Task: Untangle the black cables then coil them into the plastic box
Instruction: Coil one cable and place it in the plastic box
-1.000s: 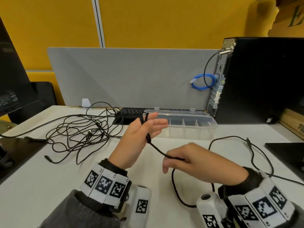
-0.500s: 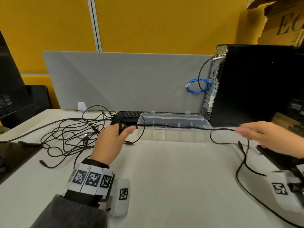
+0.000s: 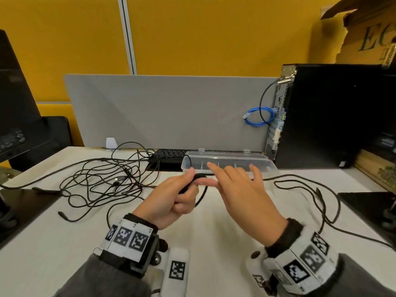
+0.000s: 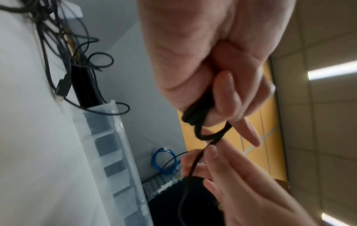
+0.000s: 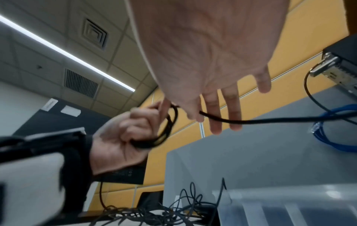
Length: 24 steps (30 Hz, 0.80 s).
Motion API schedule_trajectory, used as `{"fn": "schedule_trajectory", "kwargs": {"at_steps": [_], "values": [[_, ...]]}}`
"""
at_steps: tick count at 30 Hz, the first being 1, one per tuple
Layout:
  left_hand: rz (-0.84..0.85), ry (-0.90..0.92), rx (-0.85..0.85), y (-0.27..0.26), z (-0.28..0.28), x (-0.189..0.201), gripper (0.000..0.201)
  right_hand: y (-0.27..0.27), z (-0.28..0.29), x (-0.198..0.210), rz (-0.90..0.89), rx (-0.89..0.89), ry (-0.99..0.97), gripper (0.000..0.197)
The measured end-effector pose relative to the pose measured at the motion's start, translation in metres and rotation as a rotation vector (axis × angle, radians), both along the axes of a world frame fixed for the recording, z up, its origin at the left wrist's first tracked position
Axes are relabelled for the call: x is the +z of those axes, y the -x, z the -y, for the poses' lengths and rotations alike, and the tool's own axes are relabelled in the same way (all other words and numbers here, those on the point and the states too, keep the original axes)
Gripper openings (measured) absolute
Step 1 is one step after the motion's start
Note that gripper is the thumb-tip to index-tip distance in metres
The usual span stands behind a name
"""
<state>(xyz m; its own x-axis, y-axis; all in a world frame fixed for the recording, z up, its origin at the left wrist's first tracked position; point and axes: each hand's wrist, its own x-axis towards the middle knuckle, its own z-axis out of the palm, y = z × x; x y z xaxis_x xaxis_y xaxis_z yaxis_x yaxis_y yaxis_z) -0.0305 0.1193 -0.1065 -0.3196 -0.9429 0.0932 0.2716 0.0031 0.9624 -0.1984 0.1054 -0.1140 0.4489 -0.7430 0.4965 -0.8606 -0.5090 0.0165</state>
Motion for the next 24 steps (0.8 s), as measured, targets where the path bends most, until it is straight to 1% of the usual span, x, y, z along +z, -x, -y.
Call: {"fn": "schedule_trajectory", "kwargs": {"at_steps": [1,2,4,5,6,8,9,10,11,12,13,14,15,16,18,19,20,21,22,24], "values": [[-0.057,-0.008,-0.026,0.0,-0.002,0.001,0.048,-0.002,0.004,-0.002,0.018,0.014,-0.029,0.039],[-0.117,-0.009,-0.037,0.0,-0.003,0.002,0.047,-0.003,0.008,-0.003,0.033,0.051,-0.105,0.035],[-0.231,0.008,-0.012,0.003,-0.005,0.004,0.044,-0.006,0.009,-0.003,0.069,0.158,-0.395,0.03],[-0.269,0.028,0.019,0.005,-0.004,0.004,0.042,-0.008,0.007,-0.003,0.071,0.218,-0.52,0.031],[-0.302,0.055,0.06,0.006,-0.002,0.004,0.04,-0.01,0.004,-0.002,0.056,0.27,-0.602,0.034],[-0.341,0.098,0.168,0.004,0.004,0.002,0.036,-0.012,-0.003,-0.001,-0.014,0.334,-0.705,0.035],[-0.326,0.115,0.227,0.002,0.007,0.001,0.033,-0.013,-0.006,-0.001,-0.041,0.352,-0.734,0.035],[-0.278,0.141,0.29,0.001,0.009,-0.001,0.029,-0.014,-0.008,0.001,-0.057,0.368,-0.737,0.034],[-0.162,0.19,0.355,0.0,0.01,-0.002,0.026,-0.015,-0.01,0.004,-0.068,0.375,-0.708,0.033],[0.022,0.247,0.418,-0.001,0.01,-0.005,0.022,-0.015,-0.012,0.008,-0.066,0.375,-0.658,0.032],[0.248,0.306,0.469,-0.001,0.009,-0.009,0.021,-0.014,-0.012,0.012,-0.046,0.371,-0.595,0.032],[0.462,0.346,0.474,-0.003,0.008,-0.01,0.02,-0.012,-0.011,0.016,-0.009,0.365,-0.522,0.031],[0.606,0.349,0.436,-0.004,0.006,-0.01,0.014,-0.009,-0.011,0.021,0.029,0.35,-0.455,0.03],[0.691,0.328,0.361,-0.006,0.003,-0.009,0.017,-0.005,-0.009,0.026,0.059,0.336,-0.401,0.03],[0.8,0.313,0.248,-0.01,0.003,-0.008,0.055,0.009,-0.001,0.032,0.073,0.305,-0.342,0.037],[0.873,0.321,0.248,-0.011,0.003,-0.007,0.065,0.018,0.003,0.033,0.066,0.286,-0.327,0.043],[0.946,0.343,0.271,-0.012,0.004,-0.007,0.065,0.029,0.008,0.033,0.061,0.268,-0.312,0.048],[1.008,0.356,0.315,-0.014,0.006,-0.006,0.06,0.041,0.015,0.032,0.062,0.242,-0.311,0.051],[1.029,0.36,0.382,-0.018,0.007,-0.005,0.053,0.054,0.021,0.031,0.074,0.212,-0.321,0.051],[1.012,0.342,0.532,-0.03,0.01,-0.005,0.04,0.081,0.031,0.031,0.109,0.102,-0.374,0.044]]}}
